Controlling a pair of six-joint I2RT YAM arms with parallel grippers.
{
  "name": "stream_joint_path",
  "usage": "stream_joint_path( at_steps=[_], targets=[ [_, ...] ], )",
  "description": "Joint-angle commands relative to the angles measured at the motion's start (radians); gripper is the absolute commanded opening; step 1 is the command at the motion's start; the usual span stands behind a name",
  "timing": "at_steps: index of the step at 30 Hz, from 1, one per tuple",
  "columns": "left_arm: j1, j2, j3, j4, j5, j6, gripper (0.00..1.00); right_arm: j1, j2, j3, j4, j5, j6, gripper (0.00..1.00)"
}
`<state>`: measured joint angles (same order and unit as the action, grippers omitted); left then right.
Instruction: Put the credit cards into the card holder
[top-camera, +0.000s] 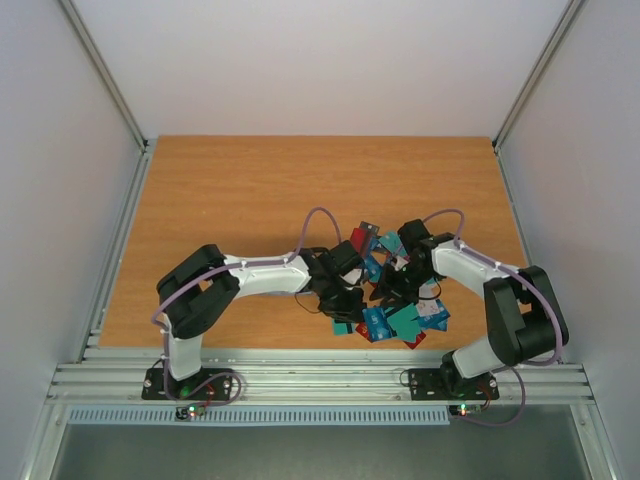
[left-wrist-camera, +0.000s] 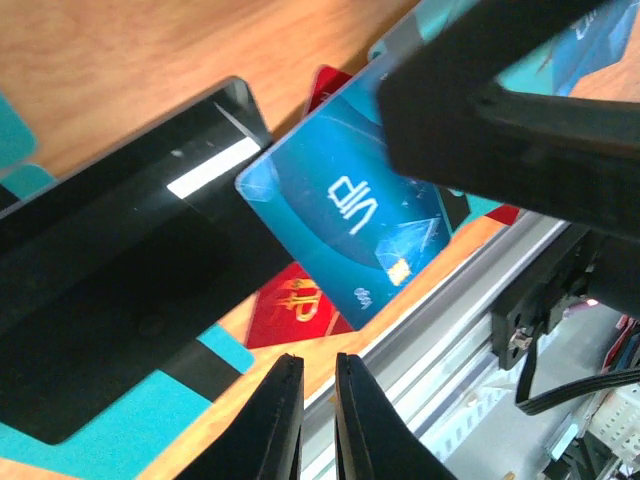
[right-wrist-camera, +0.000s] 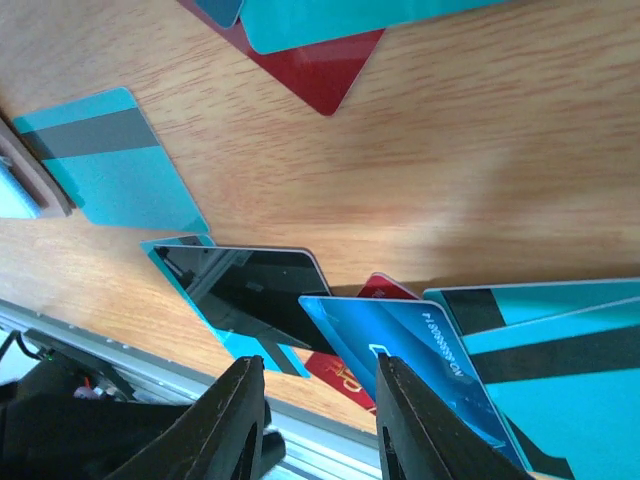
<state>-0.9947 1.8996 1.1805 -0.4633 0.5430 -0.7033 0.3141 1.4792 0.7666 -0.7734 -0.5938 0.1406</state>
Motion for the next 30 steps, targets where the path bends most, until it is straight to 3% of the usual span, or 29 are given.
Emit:
stream_joint_path(
  at_steps=[1, 9, 16, 22, 30],
  targets=[
    [-0.038, -0.049, -0.006, 0.068, -0.056, -0.108, 0.12, -0.006, 0.045, 0.029, -0.024, 0.017, -0.057, 0.33],
    [-0.107, -0.070, 0.005, 0.043, -0.161, -0.232, 0.14, -0.067, 0.117, -0.030, 0.029, 0.001, -0.100, 0.32],
    [-0.147, -0.070, 0.017, 0.017, -0.241, -0.337, 0.29, -0.134, 0.169, -0.072, 0.052, -0.014, -0.150, 0.32],
    [-0.169, -0.081, -0.030, 0.063, -0.287, -0.440, 0.32, -0.136, 0.164, -0.085, 0.057, -0.006, -0.158, 0.32],
    [-0.216, -0.064, -0.045, 0.124, -0.335, -0.537, 0.47, -0.136, 0.172, -0.086, 0.052, 0.021, -0.154, 0.32]
  ],
)
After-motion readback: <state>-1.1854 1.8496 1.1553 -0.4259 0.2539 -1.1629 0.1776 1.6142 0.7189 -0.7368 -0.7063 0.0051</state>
